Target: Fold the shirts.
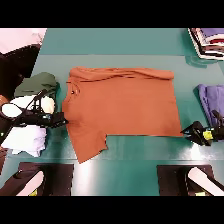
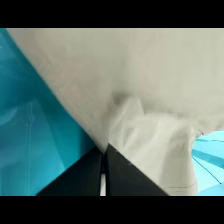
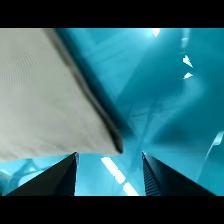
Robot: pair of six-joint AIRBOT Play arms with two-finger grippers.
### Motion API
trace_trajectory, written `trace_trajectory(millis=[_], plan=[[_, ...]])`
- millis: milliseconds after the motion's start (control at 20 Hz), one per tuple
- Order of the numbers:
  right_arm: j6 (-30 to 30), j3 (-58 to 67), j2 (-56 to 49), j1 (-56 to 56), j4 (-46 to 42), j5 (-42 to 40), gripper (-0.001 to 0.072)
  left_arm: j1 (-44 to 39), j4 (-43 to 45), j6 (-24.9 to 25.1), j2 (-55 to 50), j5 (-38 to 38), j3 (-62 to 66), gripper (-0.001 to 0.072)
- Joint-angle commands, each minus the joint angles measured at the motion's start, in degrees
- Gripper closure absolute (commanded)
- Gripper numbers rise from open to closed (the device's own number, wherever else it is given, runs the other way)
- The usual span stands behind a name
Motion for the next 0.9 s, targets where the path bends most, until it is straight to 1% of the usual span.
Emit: trace_trajectory(millis=[0, 50, 100, 150, 200, 350, 500, 600, 750, 850], plan=[[-0.1, -0.7, -2.9, 0.2, 2.5, -2.2, 0.0277, 0.0, -0.3, 0.0, 0.0, 1.0, 0.1, 0.0683], [-0.2, -0.7, -3.3, 1.4, 2.4, -2.6, 0.035, 0.0, -0.5, 0.0, 0.0, 1.0, 0.1, 0.0684], [-0.3, -0.7, -3.4, 3.2, 2.5, -3.7, 0.0378, 0.0, -0.5, 0.0, 0.0, 1.0, 0.1, 0.0684], [-0.3, -0.7, -3.3, 5.4, 2.5, -5.0, 0.0379, 0.0, -0.5, 0.0, 0.0, 0.9, 0.1, 0.0684], [-0.3, -0.6, -3.4, 8.1, 2.5, -6.4, 0.0431, 0.0, -0.5, 0.0, 0.0, 0.8, 0.1, 0.0684], [-0.3, -0.5, -3.0, 15.1, 2.5, -9.5, 0.0689, 0.0, -0.7, 0.0, 0.1, 0.3, 0.6, 0.0685], [-0.3, 1.7, 2.3, 18.4, 2.4, -9.5, 0.0698, 0.0, -0.3, -0.1, 4.0, -0.2, 6.0, 0.0685], [-0.3, 7.8, 8.0, 18.8, 2.5, -7.9, 0.0698, 0.0, 0.6, -0.2, 7.2, -1.6, 13.8, 0.0685], [-0.3, 23.5, 16.1, 18.8, 2.4, -5.6, 0.0698, 0.0, 0.5, -1.0, 10.6, -1.6, 29.6, 0.0685], [-0.3, 34.8, 19.5, 18.7, 2.3, -6.4, 0.0698, 0.0, 0.5, -1.1, 11.1, -1.8, 42.8, 0.0684]])
